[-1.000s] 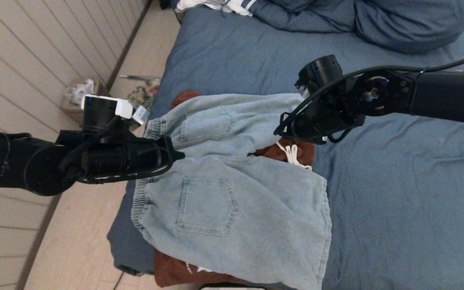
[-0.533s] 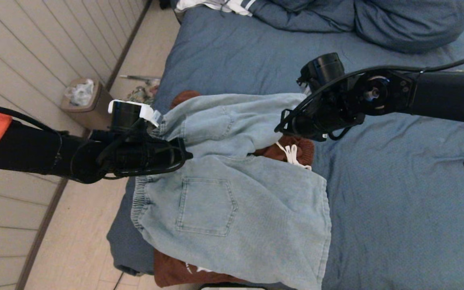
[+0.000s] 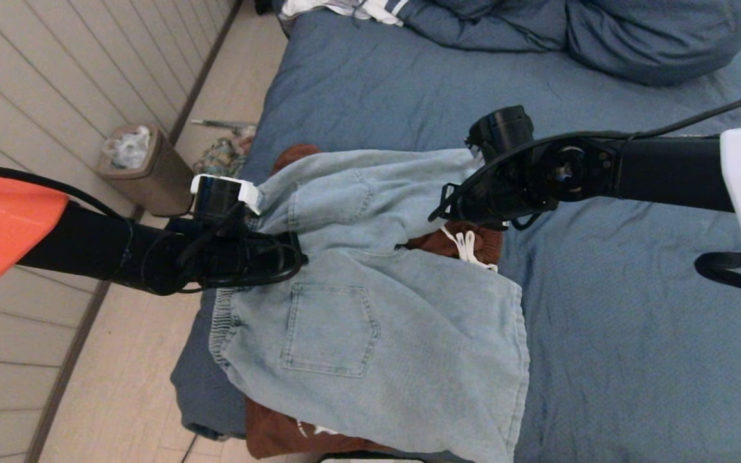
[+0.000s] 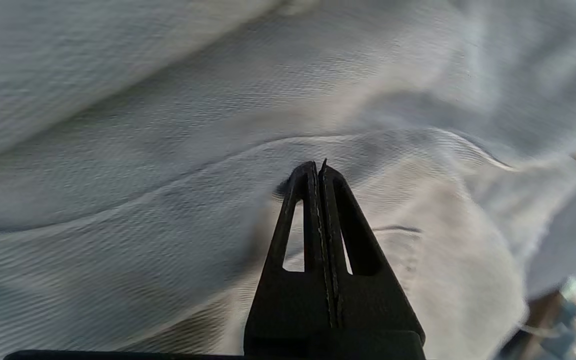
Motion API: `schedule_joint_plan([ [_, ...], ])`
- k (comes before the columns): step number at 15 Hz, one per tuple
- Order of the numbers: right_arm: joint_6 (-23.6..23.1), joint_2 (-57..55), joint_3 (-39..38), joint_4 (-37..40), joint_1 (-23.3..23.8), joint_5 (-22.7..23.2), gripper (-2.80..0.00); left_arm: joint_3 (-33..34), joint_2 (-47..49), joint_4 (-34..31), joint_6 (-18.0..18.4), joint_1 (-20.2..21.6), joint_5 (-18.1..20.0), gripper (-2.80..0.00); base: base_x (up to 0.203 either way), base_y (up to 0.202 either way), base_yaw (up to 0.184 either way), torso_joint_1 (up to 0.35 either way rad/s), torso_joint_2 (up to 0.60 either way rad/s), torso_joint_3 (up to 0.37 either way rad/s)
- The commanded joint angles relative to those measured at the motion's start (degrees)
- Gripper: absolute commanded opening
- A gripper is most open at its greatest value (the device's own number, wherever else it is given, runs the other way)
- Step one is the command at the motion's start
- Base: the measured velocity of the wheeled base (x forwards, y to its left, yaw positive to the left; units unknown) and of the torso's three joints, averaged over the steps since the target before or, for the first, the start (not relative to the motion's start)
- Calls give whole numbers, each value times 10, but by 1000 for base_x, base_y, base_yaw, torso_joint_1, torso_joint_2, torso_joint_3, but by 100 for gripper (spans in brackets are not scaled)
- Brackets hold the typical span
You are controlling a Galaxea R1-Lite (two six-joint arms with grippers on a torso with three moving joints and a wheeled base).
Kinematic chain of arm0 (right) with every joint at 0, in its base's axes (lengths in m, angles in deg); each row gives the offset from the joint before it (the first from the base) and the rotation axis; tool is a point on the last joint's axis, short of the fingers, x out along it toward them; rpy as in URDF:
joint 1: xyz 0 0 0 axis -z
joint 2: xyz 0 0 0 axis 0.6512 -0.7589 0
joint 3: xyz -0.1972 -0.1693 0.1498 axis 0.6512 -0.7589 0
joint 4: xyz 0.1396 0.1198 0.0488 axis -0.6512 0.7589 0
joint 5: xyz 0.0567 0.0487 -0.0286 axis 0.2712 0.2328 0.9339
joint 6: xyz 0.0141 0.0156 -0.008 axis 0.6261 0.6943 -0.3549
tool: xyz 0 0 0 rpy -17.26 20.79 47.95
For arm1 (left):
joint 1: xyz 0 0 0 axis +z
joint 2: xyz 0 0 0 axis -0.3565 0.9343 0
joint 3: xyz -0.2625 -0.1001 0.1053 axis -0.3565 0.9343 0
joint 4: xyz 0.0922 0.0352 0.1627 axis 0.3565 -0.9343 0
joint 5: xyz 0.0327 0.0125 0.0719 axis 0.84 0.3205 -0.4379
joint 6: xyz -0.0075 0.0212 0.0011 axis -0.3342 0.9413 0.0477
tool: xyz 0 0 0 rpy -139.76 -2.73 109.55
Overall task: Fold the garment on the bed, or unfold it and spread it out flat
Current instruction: Unford the blue shorts
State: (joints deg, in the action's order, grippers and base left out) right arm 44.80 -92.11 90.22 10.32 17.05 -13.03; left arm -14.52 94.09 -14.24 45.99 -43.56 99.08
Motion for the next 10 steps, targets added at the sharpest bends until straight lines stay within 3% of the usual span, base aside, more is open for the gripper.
schedule_joint_plan([
  [1, 2, -4, -7, 2, 2, 2, 0, 20, -16, 3, -2, -1, -11, -280, 0, 0, 0, 0, 0, 0],
  [3, 2, -7, -4, 2, 4, 23, 0, 31, -26, 4, -3, 0, -15, -280, 0, 0, 0, 0, 0, 0],
  [5, 6, -9, 3, -10, 4, 78, 0, 37, -27, 5, -3, 14, -15, -280, 0, 0, 0, 0, 0, 0],
  [10, 1, -20, 5, -62, 12, 79, 0, 40, -33, 4, -5, 31, -15, -280, 0, 0, 0, 0, 0, 0],
])
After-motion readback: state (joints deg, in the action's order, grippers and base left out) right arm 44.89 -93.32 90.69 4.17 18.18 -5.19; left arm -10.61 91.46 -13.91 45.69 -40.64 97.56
